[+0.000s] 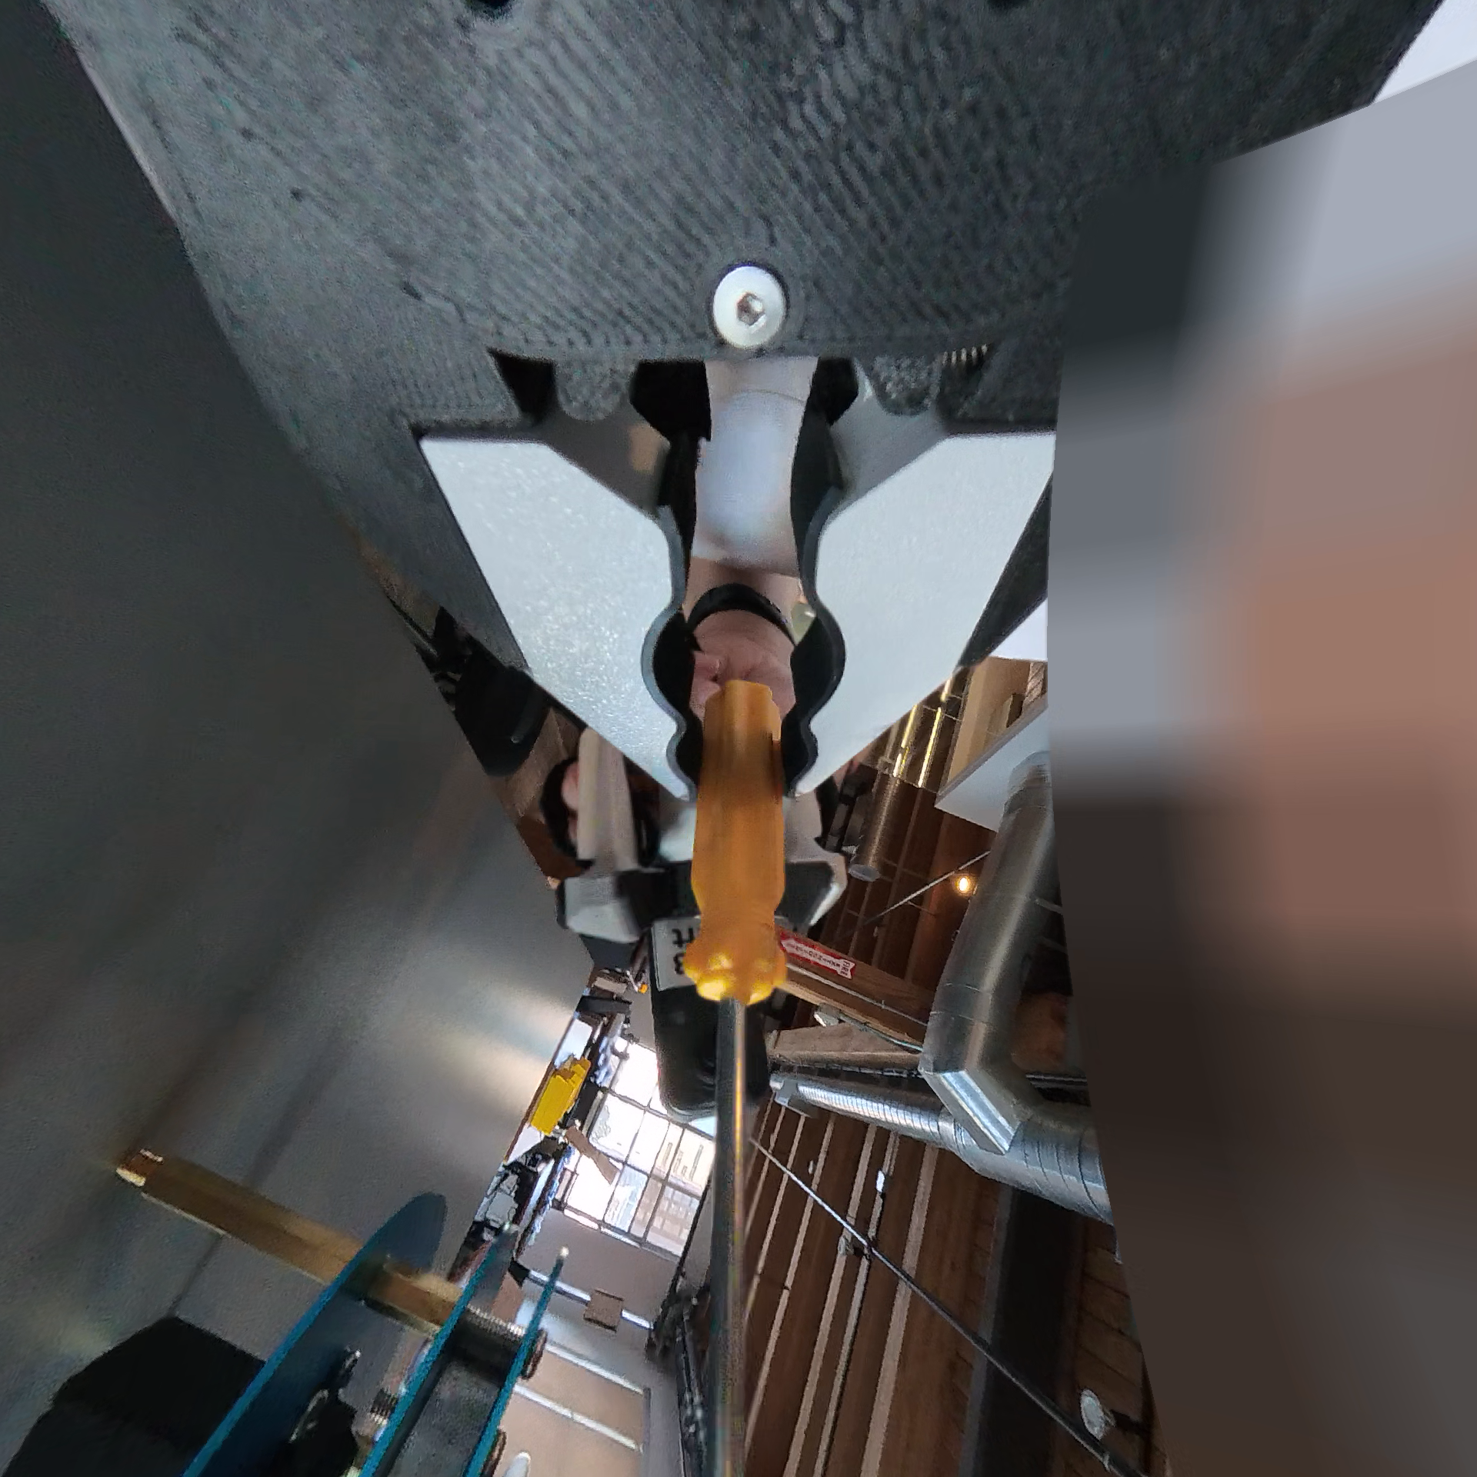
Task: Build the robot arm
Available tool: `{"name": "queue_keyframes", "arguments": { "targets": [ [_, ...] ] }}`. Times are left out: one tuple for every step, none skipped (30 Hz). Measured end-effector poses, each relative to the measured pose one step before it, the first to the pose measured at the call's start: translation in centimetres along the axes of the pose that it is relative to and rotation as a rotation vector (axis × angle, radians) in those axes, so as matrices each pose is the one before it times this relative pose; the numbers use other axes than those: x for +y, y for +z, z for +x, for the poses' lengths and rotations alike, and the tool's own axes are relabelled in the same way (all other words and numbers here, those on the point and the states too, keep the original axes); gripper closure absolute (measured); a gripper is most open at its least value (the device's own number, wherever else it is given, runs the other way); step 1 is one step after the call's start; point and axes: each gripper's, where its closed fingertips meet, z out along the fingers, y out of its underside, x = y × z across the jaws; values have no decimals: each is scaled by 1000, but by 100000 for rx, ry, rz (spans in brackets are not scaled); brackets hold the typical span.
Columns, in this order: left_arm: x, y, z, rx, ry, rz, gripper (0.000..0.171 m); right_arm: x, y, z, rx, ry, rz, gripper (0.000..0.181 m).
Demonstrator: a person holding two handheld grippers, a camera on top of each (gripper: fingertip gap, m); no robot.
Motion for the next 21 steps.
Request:
{"name": "queue_keyframes", "arguments": {
  "targets": [
    [86, -204, -147, -953, 779, -613, 130, 191, 64, 114, 1034, -777, -1298, 164],
    [120, -143, 70, 591, 480, -831, 130, 225, 89, 131, 1282, -1073, -1566, 164],
    [243, -21, 138, 1171, 97, -1441, 133, 213, 156, 60, 753, -870, -1668, 164],
    [406, 102, 69, 957, 46, -2325, 136, 172, 197, 52, 502, -516, -1364, 164],
    [494, 193, 187, 1723, 594, -2618, 144, 100, 201, 61, 380, -429, -942, 164],
    [507, 246, 208, 1746, 605, -2568, 151, 118, 205, 97, 459, -592, -1117, 164],
    [302, 182, -41, -74, 395, -1424, 150, 193, 201, 113, 550, -287, -1689, 164],
    [7, -60, -129, -768, 1234, 218, 155, 108, 147, 23, 141, -471, -1057, 164],
    [-28, -114, -76, -347, 981, 138, 155, -18, 71, 75, 644, -367, -340, 164],
    [-13, -125, -74, -243, -135, -49, 155, 27, 56, 120, 790, -901, -793, 164],
    [-22, -138, -102, -395, -771, -43, 155, 20, 25, 94, 666, -1438, -598, 163],
    [-141, -148, -85, -368, -680, 715, 155, -106, -35, 69, 421, -1414, 531, 164],
    [-177, -142, -4, -111, -422, 990, 155, -172, -105, -55, -358, -1048, 952, 164],
    [-150, -150, -60, -764, -285, 517, 156, -129, -180, -72, -560, -432, 456, 163],
    [-165, -197, -167, -1707, 360, 586, 156, -115, -278, -135, -834, -2, 55, 157],
    [-65, -167, -118, -1713, 731, -368, 156, -192, -466, -106, -214, -395, -137, 153],
    [18, -134, -8, -1249, 837, -836, 156, -553, -683, 42, 1278, -1942, 1727, 152],
    [105, -63, 144, -542, 807, -1349, 156, -1003, -818, 118, 2090, -2878, 4471, 152],
    [159, 15, 300, 409, 551, -1542, 156, -1159, -742, 76, 1705, -2779, 5197, 152],
    [208, 114, 349, 615, 383, -1939, 156, -1042, -510, 36, 846, -1881, 4194, 151],
    [249, 199, 332, 439, 488, -2353, 156, -630, -134, -19, -286, -655, 1644, 150]
  ]
}}
